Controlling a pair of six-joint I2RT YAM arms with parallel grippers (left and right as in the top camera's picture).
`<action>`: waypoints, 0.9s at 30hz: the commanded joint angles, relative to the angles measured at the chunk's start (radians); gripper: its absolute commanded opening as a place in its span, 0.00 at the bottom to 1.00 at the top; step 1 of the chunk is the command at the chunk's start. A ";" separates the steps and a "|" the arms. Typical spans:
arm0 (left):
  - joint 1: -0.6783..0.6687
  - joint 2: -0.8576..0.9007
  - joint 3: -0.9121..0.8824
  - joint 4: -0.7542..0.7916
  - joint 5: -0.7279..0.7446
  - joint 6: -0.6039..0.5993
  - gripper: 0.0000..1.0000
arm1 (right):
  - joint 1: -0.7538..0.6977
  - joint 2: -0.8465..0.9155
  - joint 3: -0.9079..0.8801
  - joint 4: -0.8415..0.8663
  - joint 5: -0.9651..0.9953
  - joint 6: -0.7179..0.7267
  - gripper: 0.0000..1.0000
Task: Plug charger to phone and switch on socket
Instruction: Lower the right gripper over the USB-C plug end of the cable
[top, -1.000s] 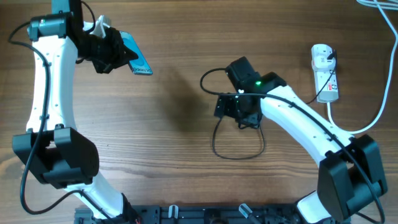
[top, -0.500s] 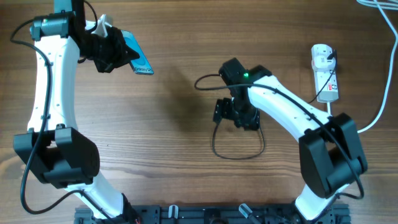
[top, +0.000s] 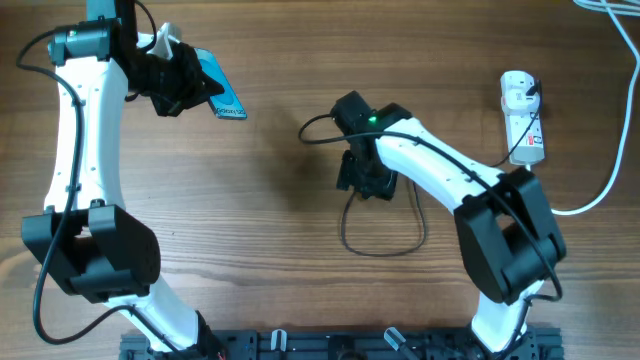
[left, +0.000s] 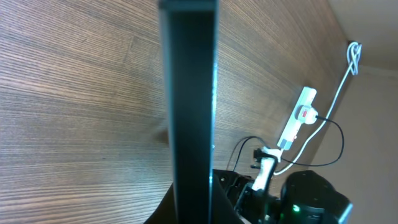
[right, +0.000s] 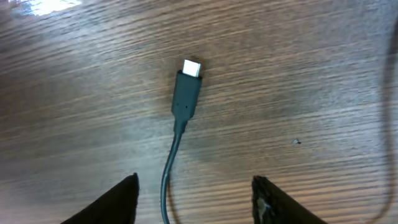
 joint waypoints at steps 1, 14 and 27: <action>-0.003 -0.006 0.006 0.006 0.008 -0.005 0.04 | 0.009 0.035 0.011 0.020 0.043 0.041 0.56; -0.003 -0.006 0.006 0.007 0.009 -0.005 0.04 | 0.009 0.040 -0.004 0.068 0.053 0.085 0.38; -0.003 -0.006 0.006 0.007 0.009 -0.005 0.04 | 0.009 0.068 -0.041 0.128 0.076 0.110 0.33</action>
